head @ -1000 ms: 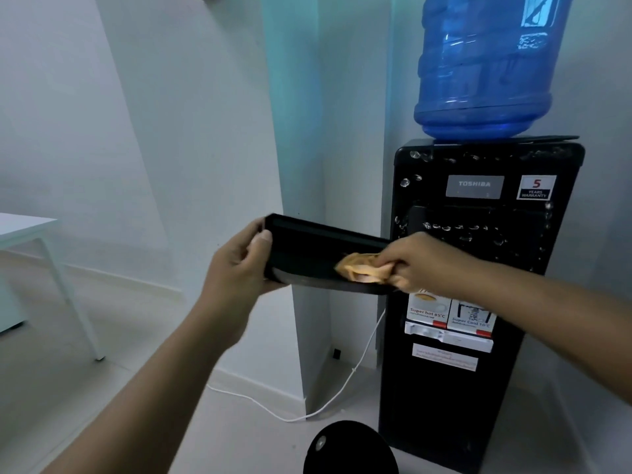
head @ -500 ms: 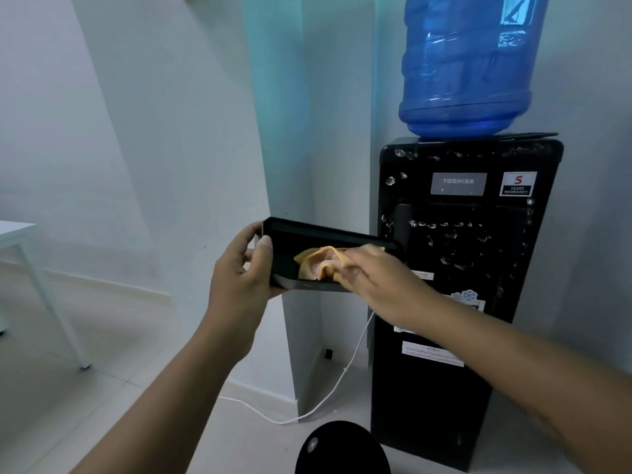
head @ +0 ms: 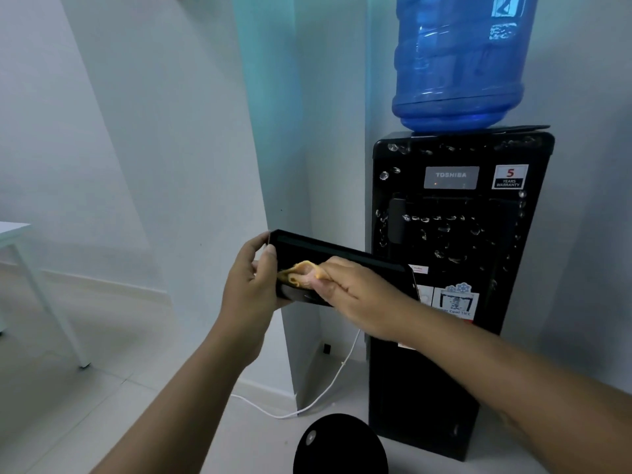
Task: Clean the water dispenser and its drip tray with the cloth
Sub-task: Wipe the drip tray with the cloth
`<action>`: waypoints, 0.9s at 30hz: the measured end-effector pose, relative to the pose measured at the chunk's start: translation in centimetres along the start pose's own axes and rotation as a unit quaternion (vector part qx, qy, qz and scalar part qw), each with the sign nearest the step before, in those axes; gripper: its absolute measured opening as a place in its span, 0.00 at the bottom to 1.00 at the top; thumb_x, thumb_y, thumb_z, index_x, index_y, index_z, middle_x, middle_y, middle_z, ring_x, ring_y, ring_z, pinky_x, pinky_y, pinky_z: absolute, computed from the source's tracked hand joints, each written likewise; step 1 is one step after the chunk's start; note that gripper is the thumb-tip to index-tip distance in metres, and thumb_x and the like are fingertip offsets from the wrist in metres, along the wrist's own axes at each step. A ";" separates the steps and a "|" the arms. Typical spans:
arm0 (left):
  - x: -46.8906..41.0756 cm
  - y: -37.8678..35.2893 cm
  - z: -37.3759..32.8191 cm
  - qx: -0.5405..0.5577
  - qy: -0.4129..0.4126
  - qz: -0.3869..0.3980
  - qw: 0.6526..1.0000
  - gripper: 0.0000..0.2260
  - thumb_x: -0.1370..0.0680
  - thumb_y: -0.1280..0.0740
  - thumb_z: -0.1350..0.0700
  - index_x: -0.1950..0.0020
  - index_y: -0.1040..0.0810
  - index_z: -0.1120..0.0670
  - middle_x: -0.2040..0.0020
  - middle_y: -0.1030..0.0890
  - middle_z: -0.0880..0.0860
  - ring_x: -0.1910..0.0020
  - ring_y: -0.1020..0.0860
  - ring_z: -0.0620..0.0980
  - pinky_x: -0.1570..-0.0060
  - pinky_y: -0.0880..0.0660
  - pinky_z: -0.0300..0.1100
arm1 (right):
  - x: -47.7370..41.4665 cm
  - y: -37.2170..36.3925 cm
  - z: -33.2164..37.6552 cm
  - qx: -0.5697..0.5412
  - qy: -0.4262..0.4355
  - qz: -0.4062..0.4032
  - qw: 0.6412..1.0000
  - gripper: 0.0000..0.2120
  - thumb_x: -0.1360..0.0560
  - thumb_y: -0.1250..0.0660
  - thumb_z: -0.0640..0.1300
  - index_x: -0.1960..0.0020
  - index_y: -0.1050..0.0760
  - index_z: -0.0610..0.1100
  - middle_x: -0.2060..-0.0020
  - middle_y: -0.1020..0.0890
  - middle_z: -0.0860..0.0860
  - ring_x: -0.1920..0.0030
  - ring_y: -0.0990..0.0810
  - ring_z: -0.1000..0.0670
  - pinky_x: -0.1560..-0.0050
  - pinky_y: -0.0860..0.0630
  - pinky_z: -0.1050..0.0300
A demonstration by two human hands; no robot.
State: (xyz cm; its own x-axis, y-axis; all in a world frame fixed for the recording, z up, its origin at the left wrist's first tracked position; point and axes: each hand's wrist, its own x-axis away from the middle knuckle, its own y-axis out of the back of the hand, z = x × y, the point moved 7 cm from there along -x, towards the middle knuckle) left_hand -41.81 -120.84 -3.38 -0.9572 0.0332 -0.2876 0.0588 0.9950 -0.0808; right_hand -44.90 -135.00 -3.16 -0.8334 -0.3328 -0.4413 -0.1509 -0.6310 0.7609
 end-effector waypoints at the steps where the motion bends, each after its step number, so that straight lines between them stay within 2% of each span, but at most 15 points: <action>1: 0.0 0.2 -0.1 -0.003 0.003 0.000 1.000 0.12 0.15 0.44 0.55 0.36 0.25 0.51 0.53 0.17 0.52 0.63 0.16 0.44 0.67 0.20 0.39 | 0.5 0.6 -0.8 0.018 -0.010 0.008 1.000 0.13 0.18 0.41 0.48 0.51 0.22 0.41 0.56 0.24 0.47 0.57 0.26 0.52 0.54 0.31 0.58; 3: -0.2 1.4 0.1 -0.006 0.017 -0.013 1.000 0.12 0.15 0.45 0.54 0.37 0.24 0.50 0.51 0.17 0.50 0.59 0.16 0.43 0.65 0.19 0.41 | 1.5 2.6 -2.5 0.010 -0.056 0.012 0.998 0.10 0.18 0.39 0.40 0.50 0.21 0.37 0.58 0.22 0.47 0.61 0.24 0.57 0.58 0.30 0.64; 5: -0.8 2.2 1.0 0.007 0.054 -0.022 0.998 0.13 0.15 0.46 0.53 0.38 0.24 0.51 0.46 0.18 0.54 0.52 0.16 0.47 0.60 0.18 0.45 | 2.4 5.3 -3.6 -0.069 -0.108 -0.040 0.991 0.10 0.18 0.42 0.33 0.50 0.22 0.35 0.62 0.21 0.46 0.67 0.21 0.59 0.63 0.26 0.69; 6: -0.9 2.3 1.4 0.018 0.080 -0.024 0.996 0.14 0.15 0.47 0.54 0.37 0.24 0.53 0.44 0.18 0.56 0.49 0.17 0.51 0.58 0.18 0.47 | 2.6 6.5 -3.8 -0.102 -0.140 -0.070 0.982 0.10 0.17 0.43 0.35 0.50 0.23 0.36 0.63 0.21 0.44 0.69 0.20 0.57 0.67 0.25 0.68; 8: -0.9 2.2 2.4 0.045 0.129 -0.031 0.990 0.15 0.17 0.47 0.56 0.38 0.24 0.58 0.43 0.19 0.60 0.48 0.17 0.55 0.57 0.17 0.49 | 2.6 9.2 -4.1 -0.067 -0.161 -0.145 0.974 0.11 0.17 0.42 0.43 0.49 0.22 0.41 0.62 0.19 0.44 0.69 0.20 0.52 0.70 0.26 0.69; 10: -0.5 1.7 2.8 0.080 0.163 -0.040 0.983 0.16 0.18 0.47 0.58 0.41 0.22 0.61 0.48 0.16 0.60 0.51 0.16 0.55 0.58 0.17 0.48 | 2.8 11.8 -3.3 -0.002 -0.128 -0.228 0.965 0.12 0.17 0.41 0.46 0.50 0.23 0.40 0.61 0.19 0.45 0.66 0.22 0.51 0.70 0.31 0.71; 11: -0.2 1.4 2.8 0.100 0.175 -0.043 0.979 0.15 0.18 0.47 0.59 0.44 0.22 0.61 0.54 0.14 0.58 0.53 0.15 0.55 0.60 0.17 0.47 | 3.0 12.4 -2.8 0.007 -0.113 -0.244 0.963 0.13 0.17 0.41 0.46 0.51 0.24 0.38 0.61 0.20 0.45 0.64 0.23 0.51 0.70 0.31 0.72; 13: 0.4 1.0 2.6 0.139 0.194 -0.051 0.970 0.14 0.17 0.47 0.59 0.48 0.22 0.61 0.58 0.14 0.57 0.56 0.16 0.55 0.63 0.18 0.45 | 3.5 12.2 -3.3 -0.034 -0.116 -0.227 0.966 0.13 0.17 0.42 0.46 0.51 0.24 0.39 0.59 0.21 0.45 0.65 0.22 0.55 0.69 0.28 0.72; 15: 0.5 0.8 2.7 0.165 0.208 -0.052 0.963 0.13 0.17 0.46 0.59 0.46 0.23 0.62 0.52 0.16 0.60 0.53 0.16 0.57 0.64 0.18 0.46 | 4.3 11.1 -4.8 -0.087 -0.161 -0.181 0.966 0.13 0.17 0.43 0.50 0.47 0.24 0.44 0.56 0.19 0.45 0.64 0.21 0.58 0.67 0.27 0.69; 17: 0.6 0.8 2.9 0.165 0.224 -0.054 0.959 0.12 0.18 0.44 0.58 0.46 0.23 0.63 0.49 0.18 0.61 0.52 0.17 0.59 0.64 0.17 0.47 | 5.3 9.8 -6.2 -0.216 -0.208 -0.176 0.938 0.14 0.19 0.43 0.56 0.41 0.24 0.51 0.50 0.17 0.48 0.58 0.18 0.57 0.62 0.24 0.66; 18: 0.7 0.8 3.1 0.168 0.232 -0.057 0.956 0.12 0.18 0.43 0.58 0.46 0.23 0.63 0.49 0.18 0.62 0.52 0.17 0.60 0.64 0.17 0.48 | 5.5 9.1 -6.6 -0.308 -0.225 -0.181 0.906 0.14 0.19 0.43 0.57 0.40 0.24 0.53 0.49 0.16 0.50 0.57 0.18 0.56 0.61 0.23 0.64; 20: 0.9 0.6 3.2 0.166 0.238 -0.051 0.956 0.11 0.18 0.42 0.58 0.47 0.24 0.63 0.50 0.18 0.62 0.52 0.17 0.60 0.63 0.17 0.49 | 5.8 8.2 -6.8 -0.433 -0.244 -0.206 0.843 0.12 0.20 0.41 0.56 0.41 0.23 0.55 0.54 0.16 0.51 0.63 0.19 0.56 0.64 0.22 0.63; 21: 0.9 0.4 2.9 0.161 0.234 -0.045 0.958 0.11 0.18 0.42 0.57 0.47 0.23 0.63 0.50 0.18 0.61 0.52 0.17 0.59 0.62 0.17 0.48 | 5.9 8.0 -6.9 -0.451 -0.250 -0.219 0.828 0.11 0.20 0.40 0.56 0.43 0.23 0.55 0.58 0.16 0.52 0.66 0.20 0.57 0.66 0.23 0.63; 25: 0.9 -0.4 1.5 0.117 0.200 0.023 0.972 0.20 0.16 0.42 0.44 0.42 0.23 0.60 0.46 0.17 0.58 0.50 0.15 0.57 0.58 0.17 0.44 | 6.4 7.7 -7.6 -0.415 -0.286 -0.266 0.822 0.08 0.20 0.37 0.54 0.48 0.21 0.54 0.65 0.19 0.52 0.69 0.22 0.56 0.66 0.24 0.60; 27: 0.8 -0.6 0.3 -0.014 0.114 0.105 0.988 0.17 0.20 0.39 0.40 0.38 0.23 0.49 0.43 0.18 0.50 0.49 0.16 0.49 0.53 0.19 0.40 | 6.8 8.1 -8.3 -0.423 -0.312 -0.280 0.803 0.09 0.20 0.37 0.53 0.48 0.20 0.51 0.67 0.22 0.51 0.70 0.25 0.54 0.64 0.23 0.57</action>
State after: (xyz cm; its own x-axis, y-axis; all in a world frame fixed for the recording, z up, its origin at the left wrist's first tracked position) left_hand -42.57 -121.44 -3.88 -0.9636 0.2572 -0.0728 0.2589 0.9658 -0.0147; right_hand -47.41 -148.14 -3.96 -0.9049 0.4189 -0.0756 -0.4001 -0.8976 -0.1853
